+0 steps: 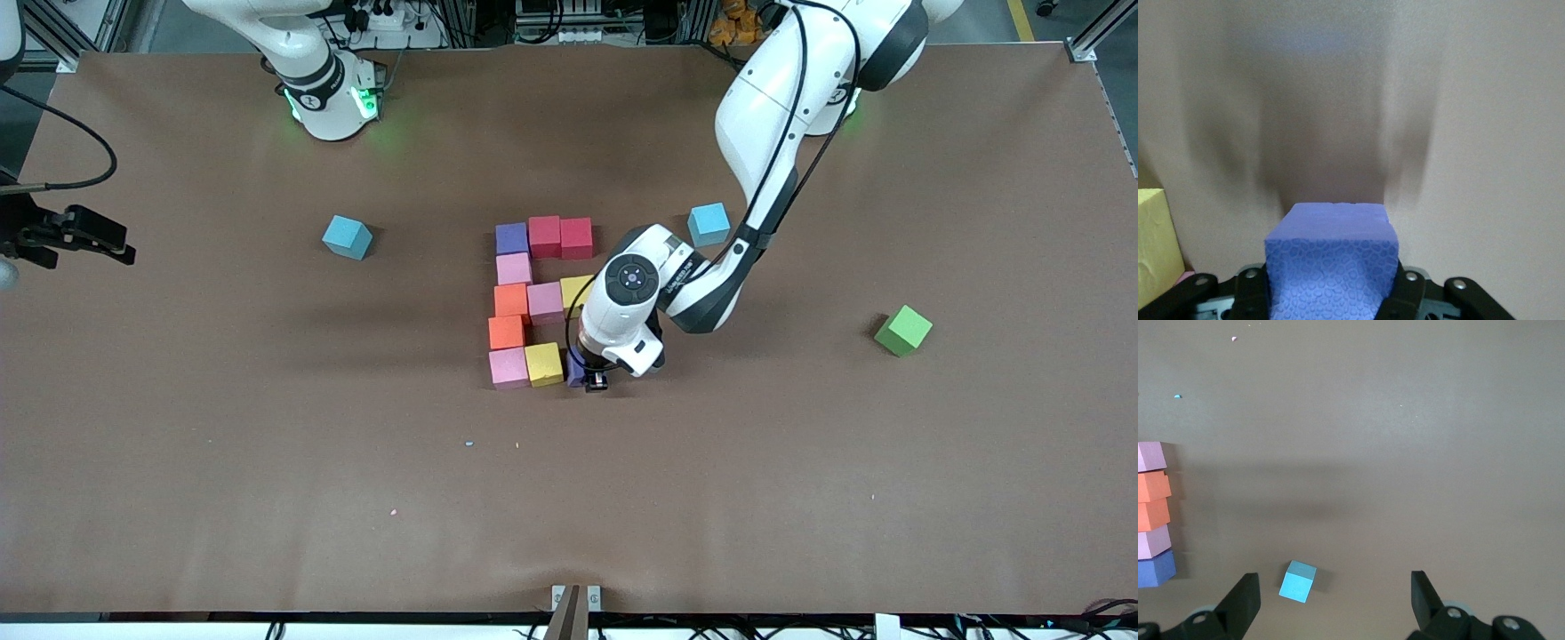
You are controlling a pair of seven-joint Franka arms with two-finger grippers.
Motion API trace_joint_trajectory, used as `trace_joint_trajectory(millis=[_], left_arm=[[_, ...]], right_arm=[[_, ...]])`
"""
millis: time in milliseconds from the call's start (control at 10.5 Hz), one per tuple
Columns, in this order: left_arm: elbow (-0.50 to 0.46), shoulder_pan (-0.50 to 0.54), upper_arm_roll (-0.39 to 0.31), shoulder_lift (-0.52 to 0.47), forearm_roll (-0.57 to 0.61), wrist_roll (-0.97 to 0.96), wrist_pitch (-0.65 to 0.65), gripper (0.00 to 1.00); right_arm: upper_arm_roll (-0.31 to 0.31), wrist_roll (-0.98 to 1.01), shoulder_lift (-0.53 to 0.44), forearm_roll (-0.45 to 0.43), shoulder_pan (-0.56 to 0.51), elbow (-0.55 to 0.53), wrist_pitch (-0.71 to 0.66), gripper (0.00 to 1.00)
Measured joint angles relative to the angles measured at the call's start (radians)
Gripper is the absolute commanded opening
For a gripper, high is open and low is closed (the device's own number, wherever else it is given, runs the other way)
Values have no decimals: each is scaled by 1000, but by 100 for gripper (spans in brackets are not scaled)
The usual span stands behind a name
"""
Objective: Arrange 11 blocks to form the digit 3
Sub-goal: 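Lower the purple cube beside the yellow cube with the left gripper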
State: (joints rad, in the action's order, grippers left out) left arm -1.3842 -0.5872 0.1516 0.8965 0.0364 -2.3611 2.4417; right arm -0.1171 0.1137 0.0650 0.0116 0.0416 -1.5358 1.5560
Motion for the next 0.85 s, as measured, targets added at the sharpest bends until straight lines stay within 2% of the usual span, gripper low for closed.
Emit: trace_joint_trajectory(millis=[475,855], left_arm=[[4,-21,-16,3,0,0,0,6],[6,-29,-24,4,0,0,-1,15]], right_arm=[[1,0,0,0,0,0,2,100],[2,1,1,1,2,0,2,100]])
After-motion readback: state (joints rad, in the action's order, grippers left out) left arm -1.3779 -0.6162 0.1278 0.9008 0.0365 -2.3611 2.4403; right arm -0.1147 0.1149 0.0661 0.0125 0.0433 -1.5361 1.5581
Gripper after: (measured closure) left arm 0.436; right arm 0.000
